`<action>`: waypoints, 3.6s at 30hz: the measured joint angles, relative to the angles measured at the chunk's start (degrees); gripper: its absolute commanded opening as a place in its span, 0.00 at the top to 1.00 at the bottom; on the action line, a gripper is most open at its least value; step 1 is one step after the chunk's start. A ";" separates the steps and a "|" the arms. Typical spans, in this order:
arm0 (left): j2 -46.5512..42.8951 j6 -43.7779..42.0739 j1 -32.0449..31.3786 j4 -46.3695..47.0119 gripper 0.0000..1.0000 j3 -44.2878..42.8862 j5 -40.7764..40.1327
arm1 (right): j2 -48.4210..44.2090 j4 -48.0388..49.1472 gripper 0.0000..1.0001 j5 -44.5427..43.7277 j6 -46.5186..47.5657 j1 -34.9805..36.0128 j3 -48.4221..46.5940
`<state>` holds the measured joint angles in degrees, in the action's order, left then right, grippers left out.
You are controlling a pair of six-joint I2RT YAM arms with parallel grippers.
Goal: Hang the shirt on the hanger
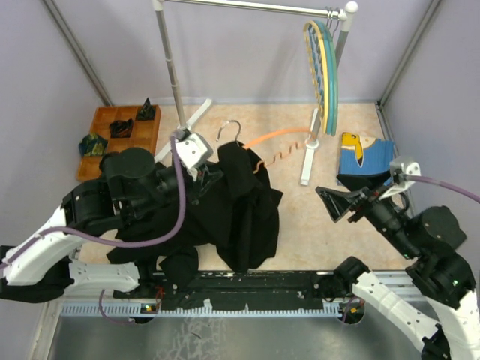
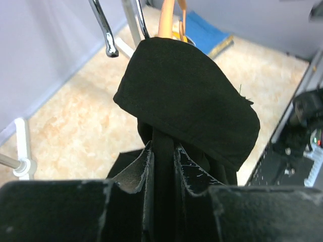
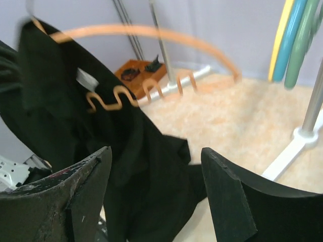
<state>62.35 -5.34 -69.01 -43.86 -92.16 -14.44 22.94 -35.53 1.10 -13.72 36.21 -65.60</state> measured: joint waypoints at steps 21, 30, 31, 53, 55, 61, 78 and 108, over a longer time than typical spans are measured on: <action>1.09 1.22 0.00 10.47 1.00 0.61 -9.35 | 4.17 17.09 0.34 -10.88 -45.62 7.28 22.23; 1.09 1.05 0.00 10.91 1.00 0.61 -10.64 | 9.97 21.99 0.35 -30.27 -53.99 32.87 25.49; 1.09 1.01 0.00 10.93 1.00 0.61 -10.64 | 11.10 22.53 0.35 -31.71 -54.97 33.97 25.49; 1.07 0.81 0.00 10.93 1.00 0.68 -10.58 | 13.38 34.73 0.45 -40.87 -70.69 34.95 30.36; 1.07 0.83 0.00 10.97 1.00 0.72 -10.60 | 14.05 34.58 0.45 -40.37 -72.13 34.95 30.36; 1.07 0.83 0.00 10.99 1.00 0.74 -10.60 | 15.65 32.57 0.44 -37.97 -75.76 34.95 30.36; -1.25 1.95 0.00 11.26 1.00 3.04 -8.50 | 13.07 35.76 1.00 -42.38 -69.24 34.82 32.24; -13.16 7.32 0.00 7.78 1.00 11.45 -0.90 | 18.01 19.17 1.00 -19.23 -45.38 -0.39 13.60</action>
<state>49.19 1.98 -69.01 -36.07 -80.71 -15.33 40.95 -16.36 -18.13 -59.09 35.81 -52.01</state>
